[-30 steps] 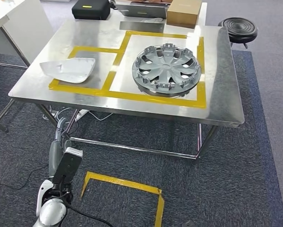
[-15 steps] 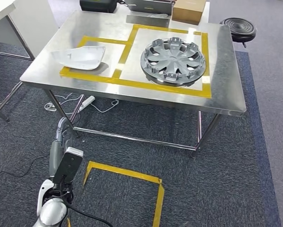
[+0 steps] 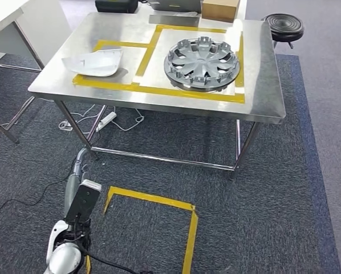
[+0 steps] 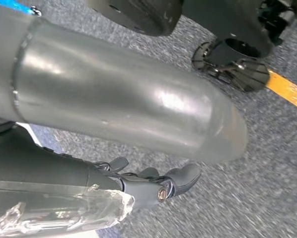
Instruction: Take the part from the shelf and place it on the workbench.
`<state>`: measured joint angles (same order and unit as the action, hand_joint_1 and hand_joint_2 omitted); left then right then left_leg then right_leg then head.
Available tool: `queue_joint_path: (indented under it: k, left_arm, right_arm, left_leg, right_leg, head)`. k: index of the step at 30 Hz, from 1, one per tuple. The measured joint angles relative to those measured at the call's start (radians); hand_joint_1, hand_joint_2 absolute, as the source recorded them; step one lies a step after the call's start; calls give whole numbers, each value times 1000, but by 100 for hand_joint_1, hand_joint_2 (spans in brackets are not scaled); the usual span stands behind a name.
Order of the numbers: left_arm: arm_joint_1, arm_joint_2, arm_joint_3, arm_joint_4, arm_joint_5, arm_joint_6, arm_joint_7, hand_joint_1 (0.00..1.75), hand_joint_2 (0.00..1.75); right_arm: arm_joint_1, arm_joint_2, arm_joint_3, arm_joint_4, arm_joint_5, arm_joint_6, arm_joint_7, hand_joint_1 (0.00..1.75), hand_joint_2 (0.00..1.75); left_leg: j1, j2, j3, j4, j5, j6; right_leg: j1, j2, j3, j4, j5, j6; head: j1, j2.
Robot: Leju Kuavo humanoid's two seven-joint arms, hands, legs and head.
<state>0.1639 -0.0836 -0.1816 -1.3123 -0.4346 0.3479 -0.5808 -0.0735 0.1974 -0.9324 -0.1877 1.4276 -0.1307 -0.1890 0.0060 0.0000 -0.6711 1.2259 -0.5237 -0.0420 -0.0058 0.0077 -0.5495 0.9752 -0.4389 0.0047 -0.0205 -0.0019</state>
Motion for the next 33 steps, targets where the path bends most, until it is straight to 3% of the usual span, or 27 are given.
queue_joint_path:
  k: [2, 4, 7, 8, 10, 12, 13, 14, 15, 17, 19, 22, 24, 25, 27, 28, 29, 30, 31, 33]
  left_arm:
    - [-1, -4, 0, 34, 18, -7, 6, 0, 0]
    - [-1, -8, 1, 80, 27, -7, 9, 0, 0]
    - [-10, -14, 10, 167, 34, -4, 8, 0, 0]
    - [-18, -17, 19, 206, 34, -1, 4, 0, 0]
    - [-38, -23, 48, 301, 32, 14, -15, 0, 0]
    - [-60, -26, 84, 400, 27, 38, -45, 0, 0]
    - [-70, -28, 102, 447, 26, 51, -56, 0, 0]
    - [-81, -29, 121, 493, 29, 62, -63, 0, 0]
    - [-93, -29, 141, 541, 33, 71, -68, 0, 0]
    - [-118, -30, 183, 627, 48, 82, -75, 0, 0]
    - [-145, -28, 234, 718, 68, 90, -83, 0, 0]
    - [-167, -23, 308, 829, 98, 90, -81, 0, 0]
    - [-176, -18, 347, 880, 111, 86, -73, 0, 0]
    - [-180, -15, 365, 900, 116, 84, -66, 0, 0]
    - [-182, -11, 398, 940, 124, 79, -53, 0, 0]
    - [-180, -9, 412, 957, 127, 78, -49, 0, 0]
    - [-178, -7, 425, 973, 129, 77, -47, 0, 0]
    - [-176, -5, 437, 986, 131, 75, -48, 0, 0]
    - [-175, -3, 446, 996, 133, 73, -51, 0, 0]
    - [-176, -2, 462, 1013, 138, 69, -55, 0, 0]
  right_arm:
    - [1, 1, -1, 0, -1, 1, 4, 0, 0]
    - [0, 1, -1, 0, -2, 1, 6, 0, 0]
    - [3, 2, -2, 0, -2, 0, 6, 0, 0]
    - [4, 2, -2, 0, -1, -1, 6, 0, 0]
    - [5, 2, -2, 0, -1, -2, 6, 0, 0]
    - [5, 2, -2, 0, -1, -4, 6, 0, 0]
    - [6, 2, -2, 0, -1, -4, 7, 0, 0]
    - [7, 2, -2, 0, -1, -4, 7, 0, 0]
    - [8, 2, -3, 0, -1, -4, 8, 0, 0]
    - [7, 2, -3, 0, -1, -5, 9, 0, 0]
    - [3, 2, -3, 0, -1, -8, 12, 0, 0]
    - [4, 3, -4, 0, -1, -12, 19, 0, 0]
    - [6, 3, -5, 0, -1, -14, 21, 0, 0]
    - [5, 4, -6, 0, -1, -14, 21, 0, 0]
    - [4, 5, -6, 0, -1, -14, 24, 0, 0]
    - [5, 5, -7, 0, -2, -15, 26, 0, 0]
    - [5, 5, -7, 0, -2, -15, 28, 0, 0]
    - [6, 5, -8, 0, -2, -16, 29, 0, 0]
    - [6, 6, -9, 0, -2, -16, 30, 0, 0]
    - [5, 6, -9, 0, -3, -18, 32, 0, 0]
  left_leg:
    - [2, -7, 105, -157, 45, 3]
    - [2, -18, 168, -260, 62, 11]
    - [0, -16, 164, -271, 65, 30]
    - [1, -13, 160, -271, 69, 37]
    - [2, -3, 152, -273, 77, 50]
    - [-1, 6, 141, -272, 83, 58]
    - [-3, 11, 137, -271, 86, 59]
    - [-5, 15, 134, -271, 87, 59]
    - [-7, 20, 133, -270, 88, 59]
    - [-10, 27, 133, -268, 89, 57]
    - [-13, 34, 130, -264, 90, 51]
    - [-14, 46, 124, -262, 93, 37]
    - [-11, 37, 114, -240, 73, 25]
    - [-10, 28, 96, -199, 45, 20]
    - [-6, 12, 37, -63, -25, 11]
    - [-4, 10, 8, 0, -48, 8]
    - [-2, 9, -7, 33, -52, 6]
    - [0, 8, -5, 28, -37, 4]
    - [2, 7, 18, -18, -5, 3]
    - [11, -16, 88, -160, 60, -2]
  right_leg:
    - [-1, 6, -11, 3, 9, 9]
    - [-1, 13, -21, 8, 16, 20]
    - [-1, 21, -33, 11, 26, 37]
    - [-2, 19, -41, 22, 18, 42]
    - [-3, 10, -83, 105, -37, 50]
    - [-3, 3, -145, 249, -108, 55]
    - [-3, 2, -164, 299, -125, 55]
    - [-3, 1, -163, 310, -122, 54]
    - [-2, 0, -141, 279, -101, 50]
    - [2, -14, -59, 141, -46, 40]
    - [10, -30, 0, 37, -20, 29]
    - [13, -24, 6, 13, -13, 15]
    - [9, -16, 4, 7, -5, 4]
    - [6, -12, 3, 4, -1, -1]
    - [5, -2, -1, 4, 2, -5]
    - [4, 4, -3, 5, 3, -5]
    - [4, 11, -5, 5, 3, -5]
    - [3, 18, -5, 6, 4, -4]
    - [1, 25, -6, 7, 4, -2]
    - [-1, 39, -9, 13, 4, 7]
  head:
    - [0, 0]
    - [0, 0]
    - [4, 0]
    - [7, 0]
    - [13, 0]
    - [18, 0]
    - [18, 0]
    - [18, 0]
    - [18, 0]
    - [18, 0]
    - [17, 0]
    - [17, 0]
    - [16, 0]
    - [15, 0]
    - [13, 0]
    - [13, 0]
    - [13, 0]
    - [13, 0]
    - [13, 0]
    - [12, 0]
